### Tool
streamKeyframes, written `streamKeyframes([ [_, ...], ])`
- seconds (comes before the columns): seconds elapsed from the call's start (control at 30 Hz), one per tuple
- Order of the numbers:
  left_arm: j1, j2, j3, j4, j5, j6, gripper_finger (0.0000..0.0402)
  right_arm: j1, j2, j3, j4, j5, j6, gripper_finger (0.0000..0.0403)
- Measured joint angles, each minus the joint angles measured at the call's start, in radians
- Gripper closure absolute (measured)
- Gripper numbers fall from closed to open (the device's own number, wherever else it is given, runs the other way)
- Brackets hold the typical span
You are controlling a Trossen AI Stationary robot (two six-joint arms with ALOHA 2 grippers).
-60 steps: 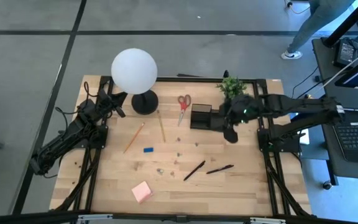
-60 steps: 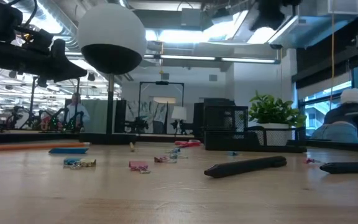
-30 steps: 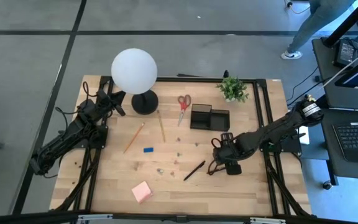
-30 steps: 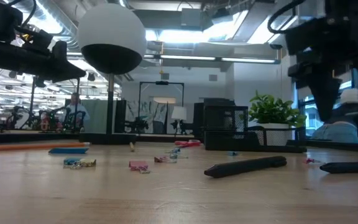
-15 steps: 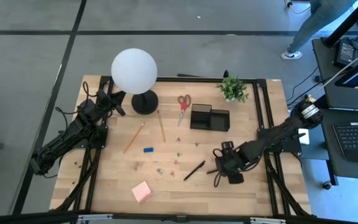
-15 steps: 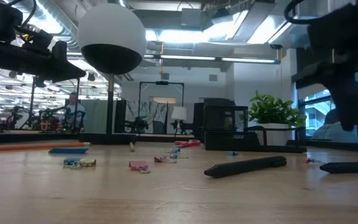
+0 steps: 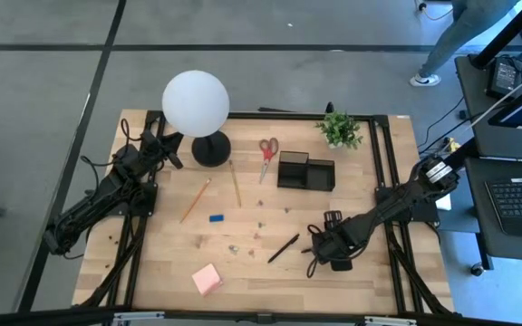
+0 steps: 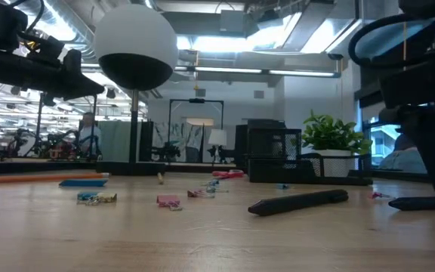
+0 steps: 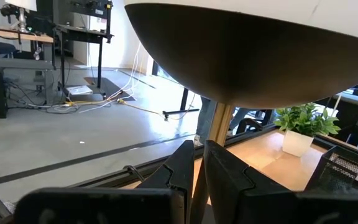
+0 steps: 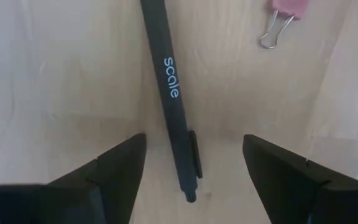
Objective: Pick and place office supplies into organizer
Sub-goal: Put the left black pen into the black desk organizer
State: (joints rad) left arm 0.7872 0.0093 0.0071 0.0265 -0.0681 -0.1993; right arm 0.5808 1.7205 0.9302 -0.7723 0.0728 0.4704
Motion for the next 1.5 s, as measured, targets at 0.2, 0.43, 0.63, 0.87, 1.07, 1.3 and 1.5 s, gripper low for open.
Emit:
streamKeyframes([
  [0.2,0.000,0.000,0.000,0.000,0.000,0.000,0.0368,0.000,0.001,0.000,0.001,-0.011,-0.001,0.0158],
  [0.43,0.000,0.000,0.000,0.000,0.000,0.000,0.0368,0.000,0.003,-0.002,0.023,-0.058,-0.057,0.0219],
  [0.63,0.000,0.000,0.000,0.000,0.001,0.001,0.0368,0.000,0.003,-0.002,0.026,-0.067,-0.056,0.0261],
  [0.87,0.000,0.000,0.000,0.000,0.001,0.001,0.0368,0.000,0.003,-0.002,0.025,-0.063,-0.055,0.0312],
  [1.07,0.000,0.000,0.000,0.000,0.001,0.001,0.0368,0.001,0.003,-0.002,0.027,-0.039,-0.029,0.0353],
  [1.3,0.000,0.000,0.000,0.000,0.001,0.001,0.0368,0.001,0.003,-0.002,0.028,-0.034,-0.026,0.0356],
  [1.5,0.000,0.000,0.000,0.000,0.001,0.000,0.0368,0.001,0.003,-0.002,0.029,-0.033,-0.026,0.0355],
])
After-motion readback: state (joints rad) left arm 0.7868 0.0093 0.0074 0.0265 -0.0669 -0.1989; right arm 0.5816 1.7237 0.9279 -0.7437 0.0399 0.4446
